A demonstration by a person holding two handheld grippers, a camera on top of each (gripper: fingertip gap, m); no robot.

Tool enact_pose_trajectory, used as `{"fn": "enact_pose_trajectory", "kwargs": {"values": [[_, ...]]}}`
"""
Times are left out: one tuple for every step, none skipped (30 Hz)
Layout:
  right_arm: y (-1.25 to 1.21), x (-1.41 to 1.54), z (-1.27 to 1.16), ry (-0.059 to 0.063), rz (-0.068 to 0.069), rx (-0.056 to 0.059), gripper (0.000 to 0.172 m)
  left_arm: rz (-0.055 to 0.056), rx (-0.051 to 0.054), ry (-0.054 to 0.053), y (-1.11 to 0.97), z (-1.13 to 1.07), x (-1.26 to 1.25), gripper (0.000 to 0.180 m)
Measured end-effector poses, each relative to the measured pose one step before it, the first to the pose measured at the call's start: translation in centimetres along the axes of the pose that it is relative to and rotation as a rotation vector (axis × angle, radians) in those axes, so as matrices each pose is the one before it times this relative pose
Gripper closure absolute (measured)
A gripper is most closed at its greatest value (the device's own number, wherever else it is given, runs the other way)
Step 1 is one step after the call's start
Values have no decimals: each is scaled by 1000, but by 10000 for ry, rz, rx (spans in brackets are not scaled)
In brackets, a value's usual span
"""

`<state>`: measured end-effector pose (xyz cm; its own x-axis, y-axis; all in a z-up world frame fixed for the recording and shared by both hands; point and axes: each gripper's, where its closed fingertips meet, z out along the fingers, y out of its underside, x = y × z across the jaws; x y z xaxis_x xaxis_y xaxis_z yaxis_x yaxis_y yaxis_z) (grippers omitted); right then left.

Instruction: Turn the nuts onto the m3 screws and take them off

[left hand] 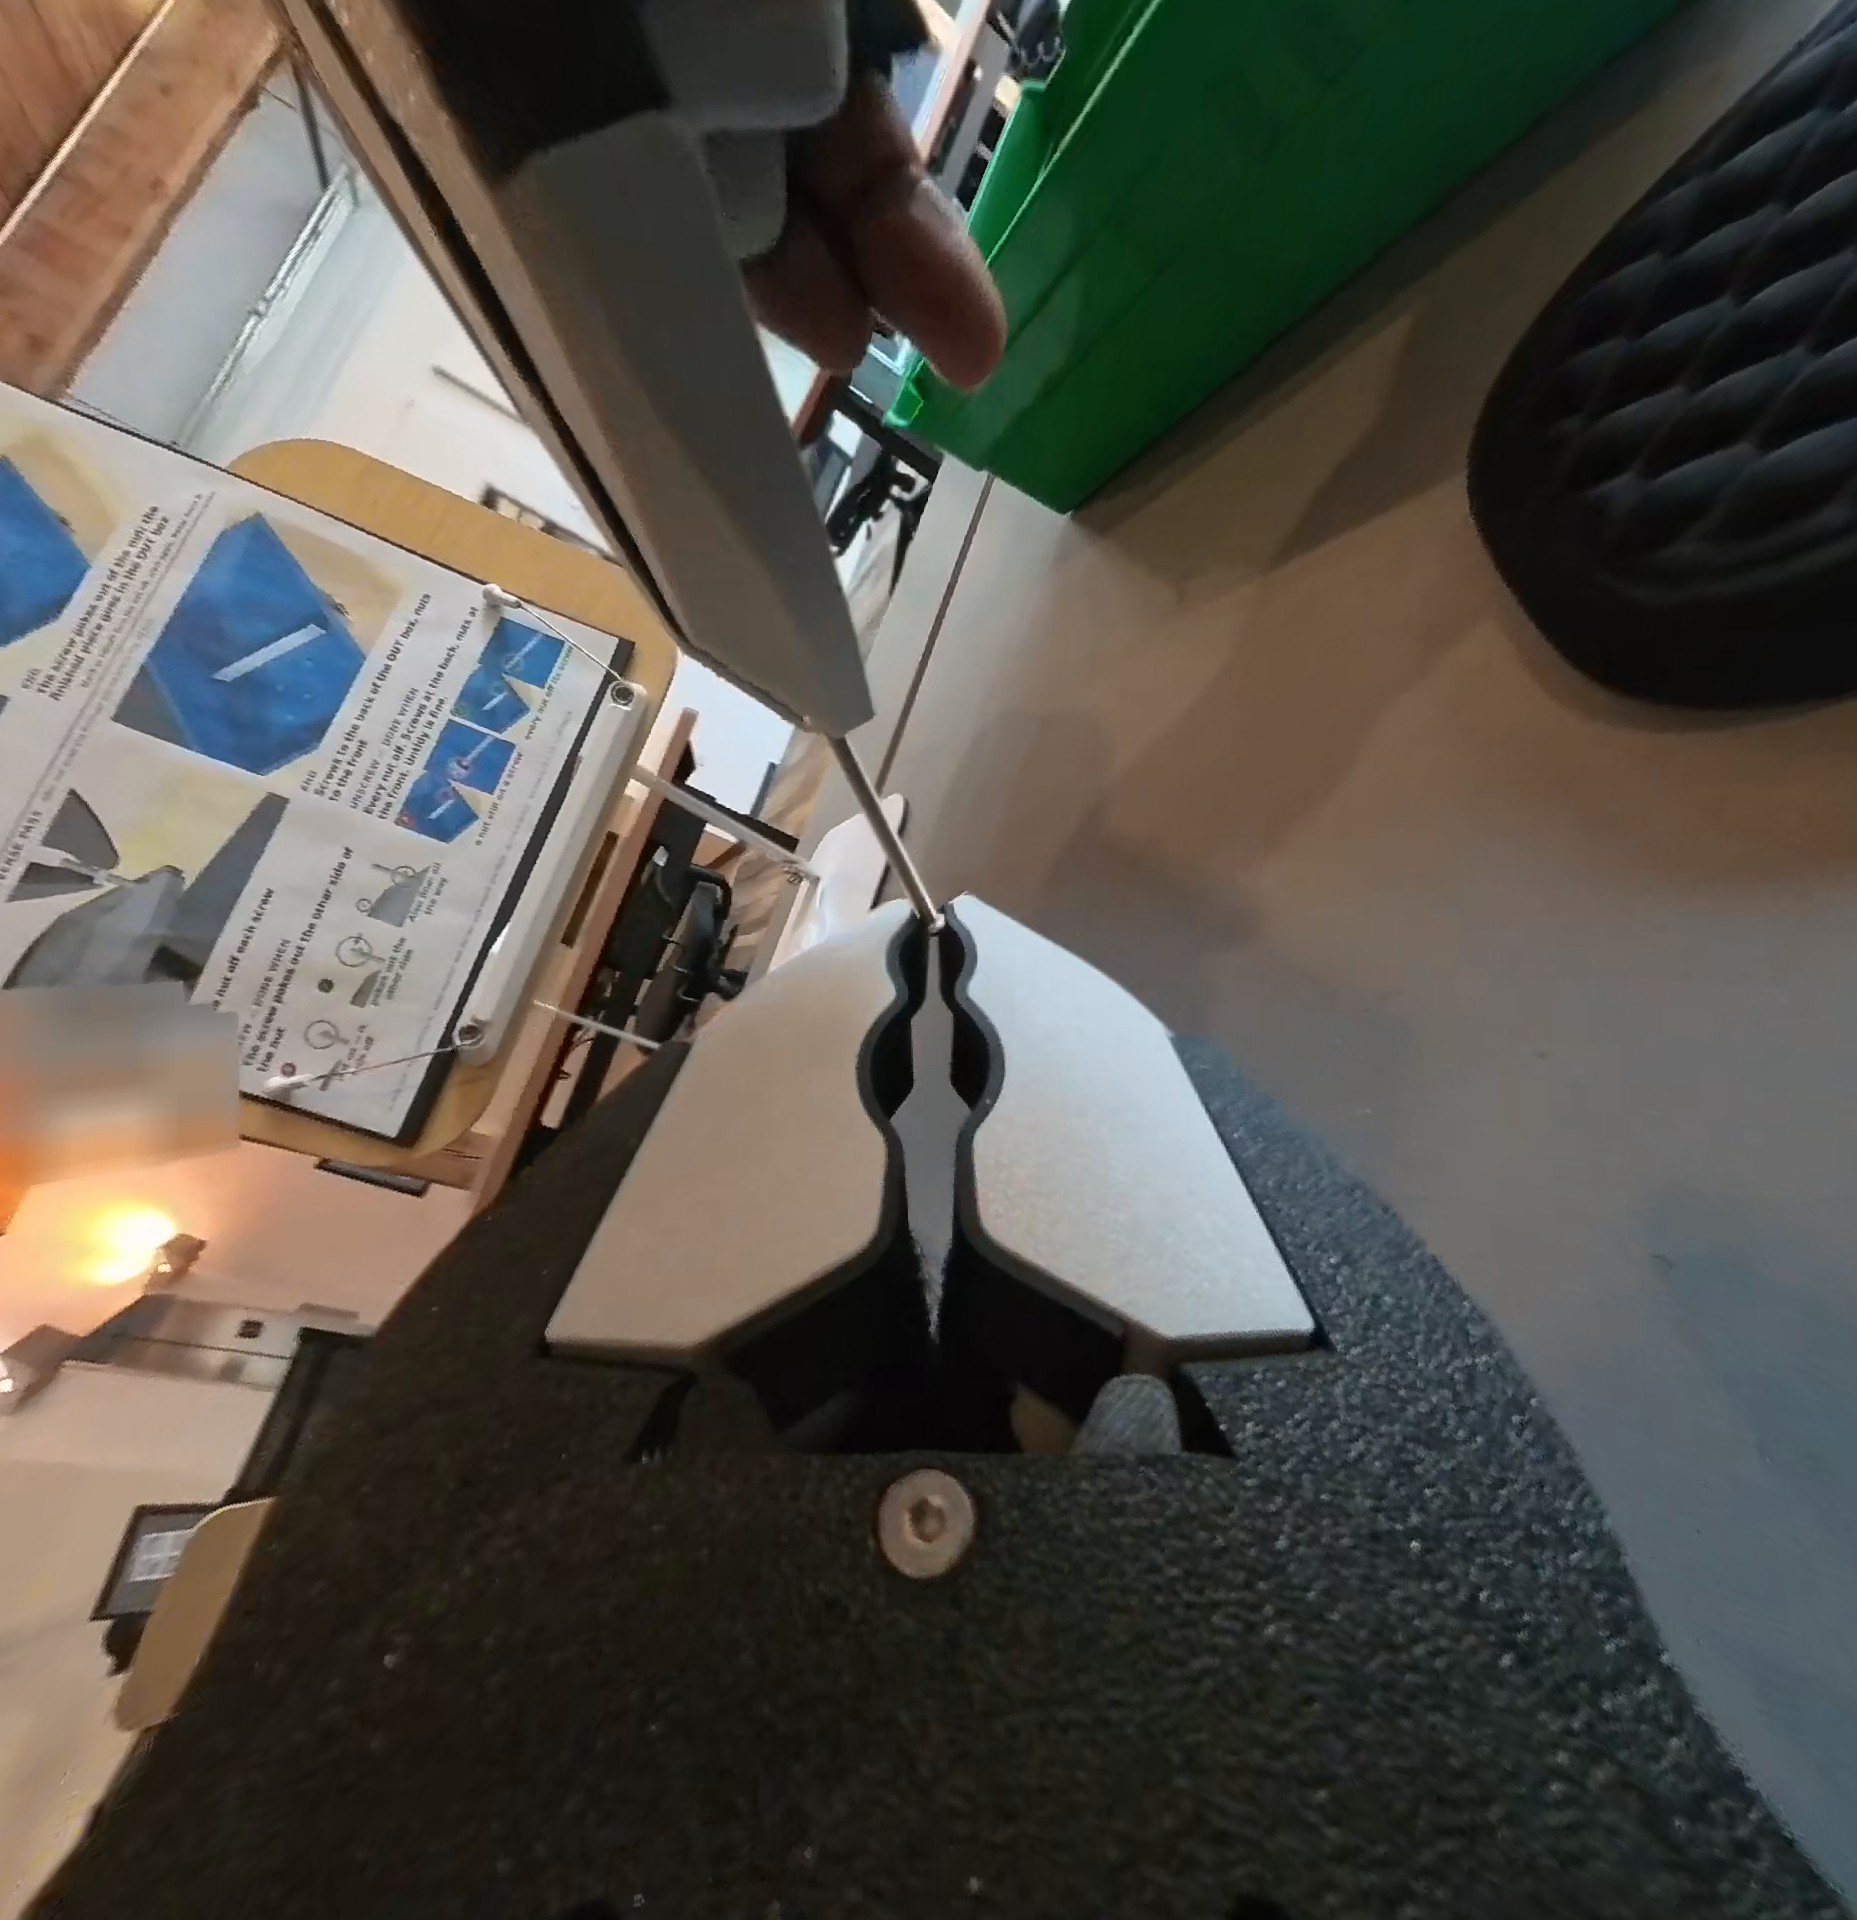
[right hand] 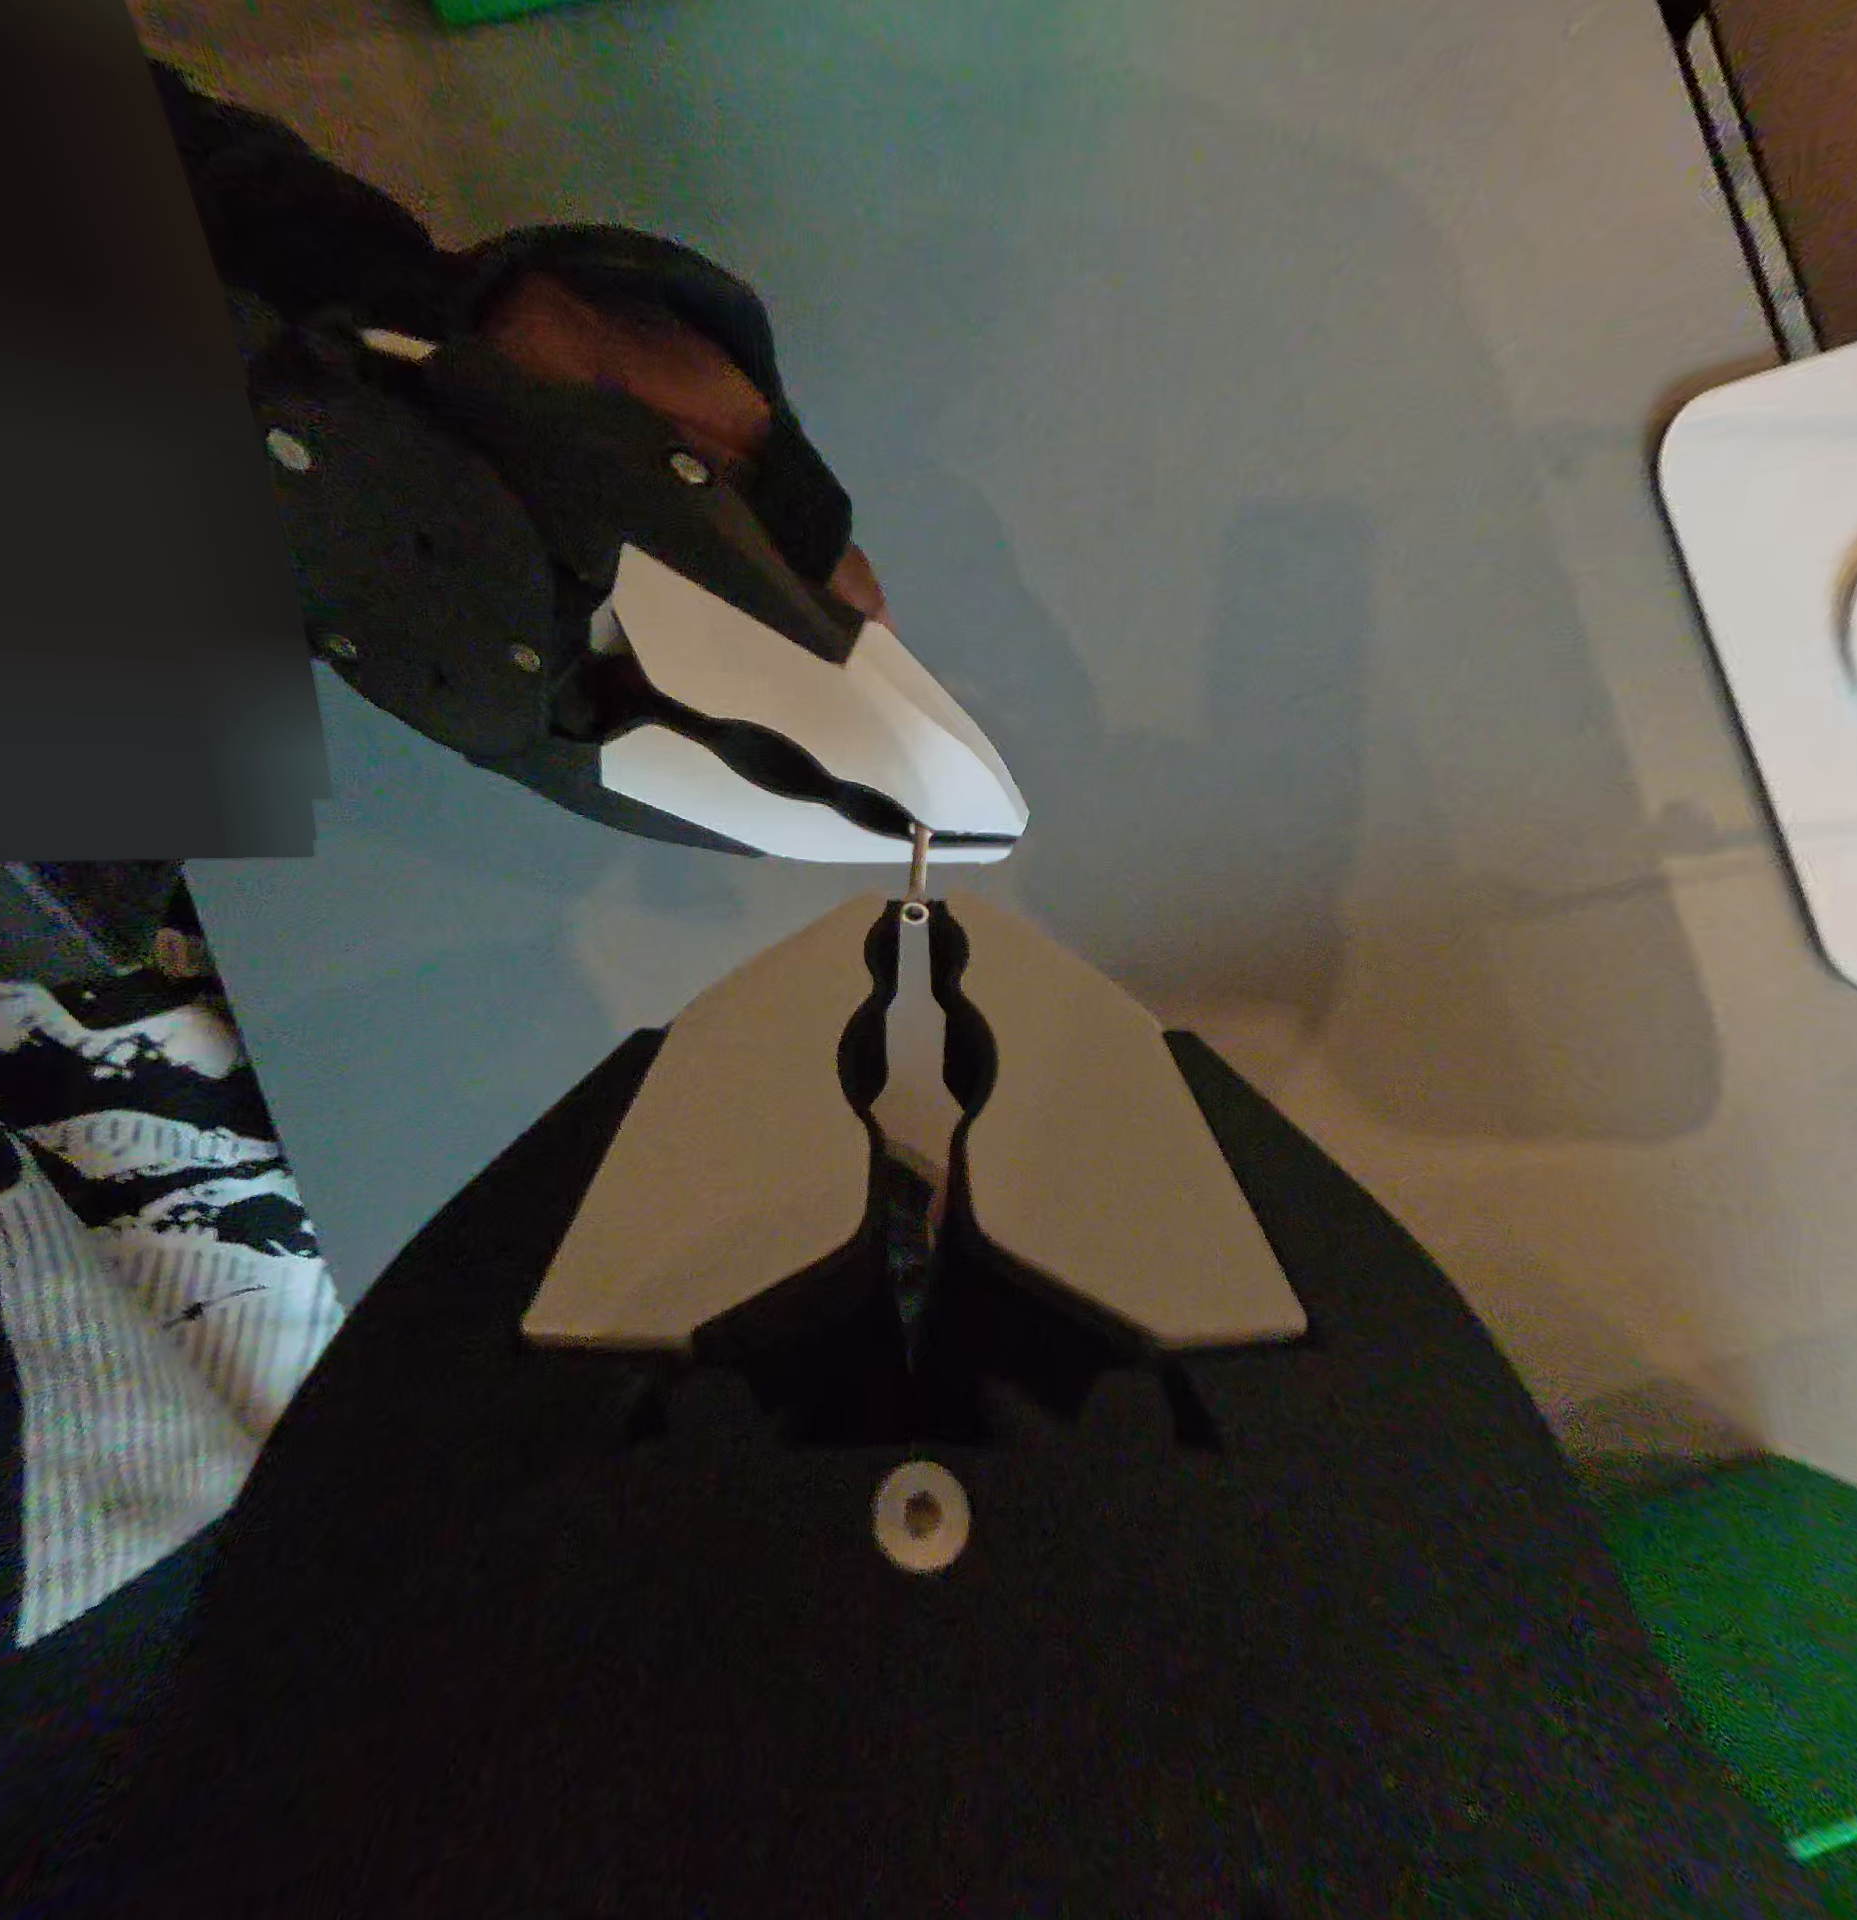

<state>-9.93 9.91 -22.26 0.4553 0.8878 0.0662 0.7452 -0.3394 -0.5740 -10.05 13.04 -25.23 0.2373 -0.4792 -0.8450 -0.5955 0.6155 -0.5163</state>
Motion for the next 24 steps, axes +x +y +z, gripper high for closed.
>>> {"fn": "enact_pose_trajectory", "kwargs": {"values": [[106,-63,-13,-67,295,12,167,207,-25,-68,-40,-18,8,179],[110,2,-19,-40,348,11,167,204,-24,-67,-36,-26,16,180],[137,-44,-7,-66,330,-10,167,194,-28,-55,-32,-6,9,180],[144,-79,-11,-88,293,4,167,158,-4,-30,-58,-15,42,180],[123,-18,-4,-48,311,8,167,75,4,-1,-44,-17,47,180],[109,-52,4,-71,202,14,167,-19,23,46,-53,10,75,180],[48,-73,-21,-63,18,46,167,-97,55,63,-75,-5,56,180],[3,43,-80,24,-103,42,160,-144,62,95,-76,-12,61,180],[-115,-126,-167,-80,-325,95,153,-228,64,160,-46,3,148,180],[-283,-1,-297,37,-514,195,150,-340,108,231,-73,11,205,180],[-218,199,-345,197,-863,119,149,-451,218,310,-210,-13,252,180],[-95,143,-317,180,-1167,21,148,-600,288,354,-318,-51,241,180],[-158,-262,-314,-72,-1300,53,148,-752,389,532,-446,-48,413,180],[-173,-325,-281,-117,-1175,-1,148,-788,520,630,-579,-92,522,180],[-103,-559,-228,-344,-1101,-137,148,-751,430,437,-467,-116,272,180],[-115,-630,-186,-457,-980,-170,148,-716,312,465,-305,-62,298,180],[-163,-76,-133,-159,-701,-177,149,-774,368,567,-316,-44,429,180],[-193,-47,-104,-244,-484,-155,150,-822,331,425,-219,-31,251,180],[-367,98,-87,-185,-276,-29,153,-624,274,397,-169,-36,250,180],[-297,473,-48,37,-103,-46,157,-492,229,310,-135,-19,202,180],[31,363,17,-62,-65,-223,161,-427,160,249,-34,38,188,180],[76,84,66,-210,-67,-169,163,-301,66,248,82,78,234,180],[25,162,116,-127,49,-72,164,-158,-3,147,164,92,159,180],[106,-262,184,-445,209,-70,164,-76,-39,119,193,93,150,180]]}}
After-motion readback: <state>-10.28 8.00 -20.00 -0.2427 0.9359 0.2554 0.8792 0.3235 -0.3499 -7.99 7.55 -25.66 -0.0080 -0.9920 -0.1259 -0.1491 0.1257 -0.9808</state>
